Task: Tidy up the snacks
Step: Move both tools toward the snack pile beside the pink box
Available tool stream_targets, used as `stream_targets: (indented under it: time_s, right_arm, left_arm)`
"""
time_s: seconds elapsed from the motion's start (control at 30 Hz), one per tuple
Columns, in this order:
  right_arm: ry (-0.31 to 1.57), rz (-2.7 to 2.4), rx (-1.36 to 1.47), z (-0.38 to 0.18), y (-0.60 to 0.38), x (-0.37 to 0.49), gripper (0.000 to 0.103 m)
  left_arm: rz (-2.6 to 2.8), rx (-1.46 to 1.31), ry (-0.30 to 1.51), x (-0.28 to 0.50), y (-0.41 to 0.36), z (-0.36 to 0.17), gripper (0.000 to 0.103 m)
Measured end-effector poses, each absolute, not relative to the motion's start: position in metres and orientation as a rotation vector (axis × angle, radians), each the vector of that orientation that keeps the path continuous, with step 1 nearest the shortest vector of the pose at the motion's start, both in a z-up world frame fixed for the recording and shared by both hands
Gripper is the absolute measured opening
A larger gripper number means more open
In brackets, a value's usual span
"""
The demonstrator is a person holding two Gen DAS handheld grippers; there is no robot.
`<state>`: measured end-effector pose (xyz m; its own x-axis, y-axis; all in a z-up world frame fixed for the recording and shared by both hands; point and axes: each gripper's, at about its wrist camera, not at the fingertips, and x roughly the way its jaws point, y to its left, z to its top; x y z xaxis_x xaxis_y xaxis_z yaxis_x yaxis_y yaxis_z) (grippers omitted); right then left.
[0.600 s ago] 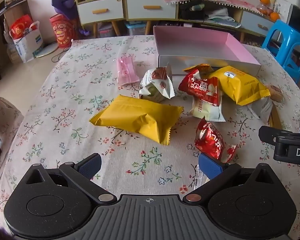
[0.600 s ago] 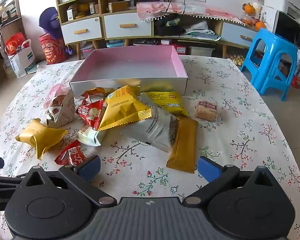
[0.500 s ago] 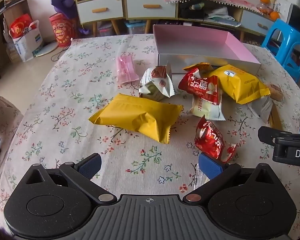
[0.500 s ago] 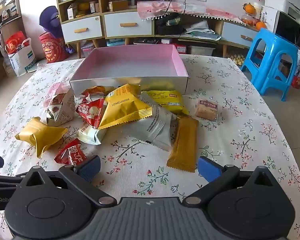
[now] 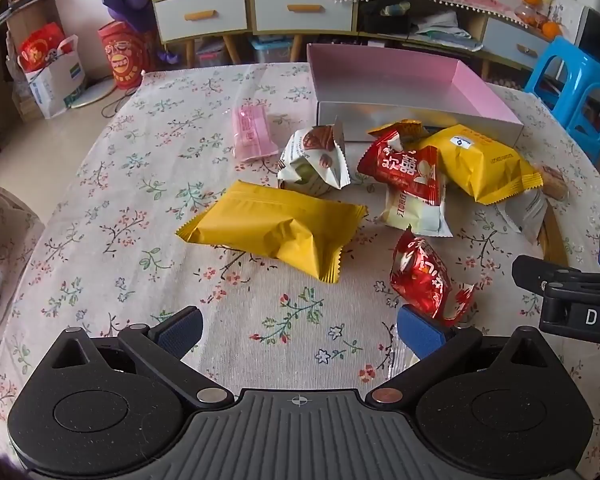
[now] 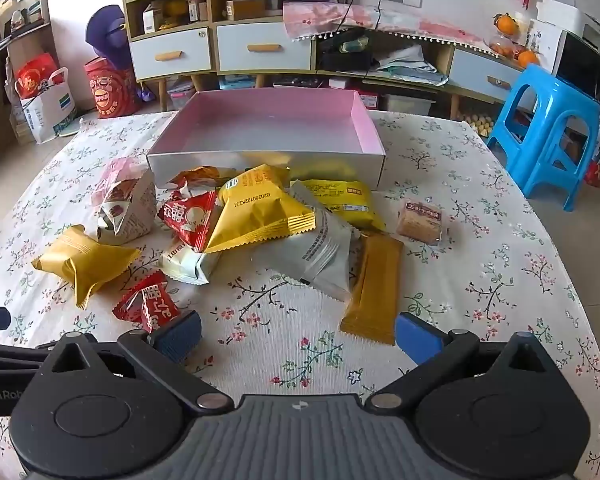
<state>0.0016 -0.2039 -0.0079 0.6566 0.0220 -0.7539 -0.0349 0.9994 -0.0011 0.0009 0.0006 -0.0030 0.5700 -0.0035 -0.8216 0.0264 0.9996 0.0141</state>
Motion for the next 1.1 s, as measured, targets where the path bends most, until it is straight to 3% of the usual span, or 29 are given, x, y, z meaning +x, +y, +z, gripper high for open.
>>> stream_targets:
  time_s: [1.1]
  right_arm:
    - [0.839, 0.020, -0.015, -0.0022, -0.2044, 0.0025, 0.094]
  left_arm:
    - [0.013, 0.038, 0.972, 0.0066, 0.0028, -0.0068, 0.103]
